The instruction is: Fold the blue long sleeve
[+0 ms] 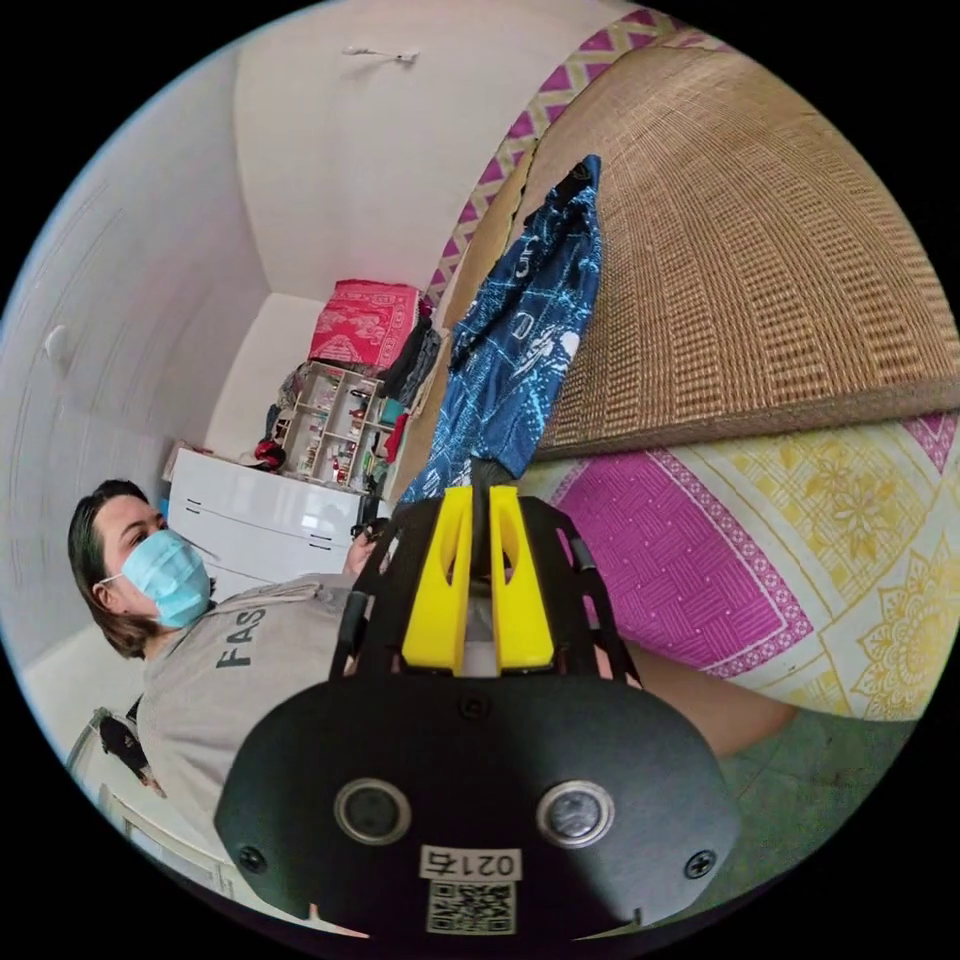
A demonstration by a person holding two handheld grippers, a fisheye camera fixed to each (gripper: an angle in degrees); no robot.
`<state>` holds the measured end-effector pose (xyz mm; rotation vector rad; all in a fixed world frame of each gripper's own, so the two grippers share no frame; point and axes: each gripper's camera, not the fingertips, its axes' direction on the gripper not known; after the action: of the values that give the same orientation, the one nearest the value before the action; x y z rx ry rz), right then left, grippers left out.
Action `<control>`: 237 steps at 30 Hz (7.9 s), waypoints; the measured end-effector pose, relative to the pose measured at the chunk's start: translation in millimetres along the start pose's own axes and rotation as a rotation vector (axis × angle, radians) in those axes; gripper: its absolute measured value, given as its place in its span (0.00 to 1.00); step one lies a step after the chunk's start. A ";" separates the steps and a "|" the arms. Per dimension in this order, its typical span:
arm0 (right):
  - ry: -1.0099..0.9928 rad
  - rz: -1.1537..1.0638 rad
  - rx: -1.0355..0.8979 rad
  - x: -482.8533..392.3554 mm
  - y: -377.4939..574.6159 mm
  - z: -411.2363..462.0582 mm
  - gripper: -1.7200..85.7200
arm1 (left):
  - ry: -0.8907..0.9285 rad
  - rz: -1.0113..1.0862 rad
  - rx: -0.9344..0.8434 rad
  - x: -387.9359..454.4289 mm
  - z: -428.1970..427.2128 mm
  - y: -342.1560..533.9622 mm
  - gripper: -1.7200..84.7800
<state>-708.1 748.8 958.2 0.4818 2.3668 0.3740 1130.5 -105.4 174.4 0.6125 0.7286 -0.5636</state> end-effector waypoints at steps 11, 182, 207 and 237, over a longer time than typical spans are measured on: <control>0.004 -0.219 -0.056 -48.9 -190.4 5.3 0.03 | -0.123 0.280 0.086 109.7 -50.5 -175.6 0.01; 0.039 0.037 -0.289 22.5 -490.9 165.1 0.04 | 0.695 -0.193 0.182 -109.3 61.5 -8.9 0.02; 0.024 -0.444 -0.486 -213.4 -593.5 431.0 0.02 | 0.161 0.116 0.562 -91.3 -132.5 -154.5 0.09; 1.184 -0.832 -0.073 -490.1 -310.4 329.9 0.01 | -1.343 0.335 0.373 172.4 107.0 -260.1 0.01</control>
<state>-217.5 303.7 877.2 -1.0540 3.3104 0.3848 1112.5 -400.8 28.8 0.5335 -0.7451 -0.6528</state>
